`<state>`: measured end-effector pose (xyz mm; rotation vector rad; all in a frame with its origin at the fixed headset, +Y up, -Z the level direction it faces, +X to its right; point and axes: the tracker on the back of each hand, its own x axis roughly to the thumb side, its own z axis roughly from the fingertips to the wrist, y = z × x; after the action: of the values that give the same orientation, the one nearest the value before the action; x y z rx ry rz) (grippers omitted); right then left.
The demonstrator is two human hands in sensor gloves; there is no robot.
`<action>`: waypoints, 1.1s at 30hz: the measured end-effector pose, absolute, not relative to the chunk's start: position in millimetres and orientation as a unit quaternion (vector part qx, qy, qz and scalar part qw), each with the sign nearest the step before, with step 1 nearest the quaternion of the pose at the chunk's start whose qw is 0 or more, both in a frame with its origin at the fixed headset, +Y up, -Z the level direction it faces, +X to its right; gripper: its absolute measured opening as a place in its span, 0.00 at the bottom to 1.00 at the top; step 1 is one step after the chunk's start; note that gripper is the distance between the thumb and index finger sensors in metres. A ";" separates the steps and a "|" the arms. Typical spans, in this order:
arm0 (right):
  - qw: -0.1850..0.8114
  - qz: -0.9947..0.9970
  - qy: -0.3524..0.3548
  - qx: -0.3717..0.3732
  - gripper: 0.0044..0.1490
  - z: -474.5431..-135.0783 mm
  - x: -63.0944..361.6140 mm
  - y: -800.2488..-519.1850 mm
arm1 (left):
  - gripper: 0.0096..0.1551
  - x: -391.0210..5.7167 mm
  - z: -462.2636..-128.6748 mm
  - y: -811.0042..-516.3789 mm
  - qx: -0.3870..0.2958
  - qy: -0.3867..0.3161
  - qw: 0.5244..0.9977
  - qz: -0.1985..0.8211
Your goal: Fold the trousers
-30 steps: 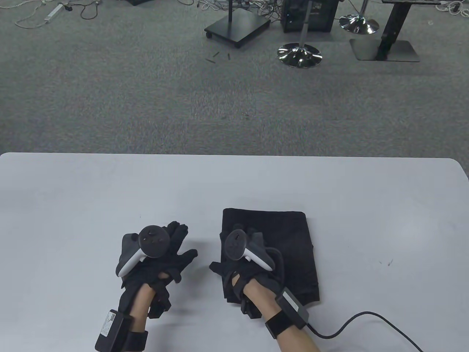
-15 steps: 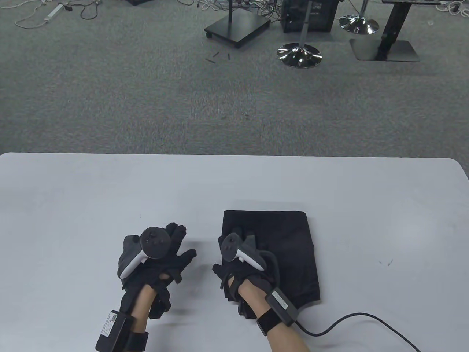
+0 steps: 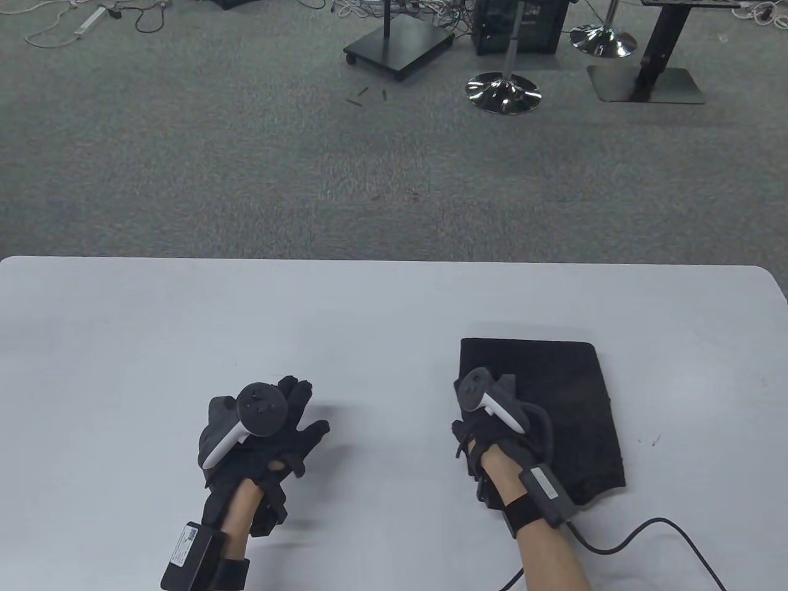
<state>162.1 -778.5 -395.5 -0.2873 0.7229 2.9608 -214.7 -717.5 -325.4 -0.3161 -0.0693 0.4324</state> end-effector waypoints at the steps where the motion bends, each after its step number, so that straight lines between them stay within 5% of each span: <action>1: 0.037 0.965 0.235 -0.113 0.45 -397.1 176.1 -777.9 | 0.49 -214.7 -325.3 -717.6 -0.157 -0.034 0.964 0.214; 7: 0.014 0.950 0.234 -0.207 0.44 -400.9 233.9 -773.0 | 0.49 -214.3 -324.9 -717.2 -0.157 -0.033 0.963 0.214; 14: 0.013 0.946 0.208 -0.249 0.44 -396.8 246.2 -766.0 | 0.49 -211.8 -324.7 -717.9 -0.161 -0.039 0.963 0.214; 25: 0.102 0.990 0.072 -0.058 0.45 -384.0 149.6 -716.5 | 0.49 -206.2 -323.8 -720.0 -0.150 -0.045 0.964 0.215; 33: 0.164 0.984 0.061 0.044 0.45 -364.9 101.8 -717.3 | 0.51 -208.0 -323.7 -726.0 -0.133 -0.038 0.969 0.205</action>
<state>101.8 -717.3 -364.9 0.1265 0.1748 2.8039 -208.0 -726.0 -323.7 -0.2694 -0.0773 0.4149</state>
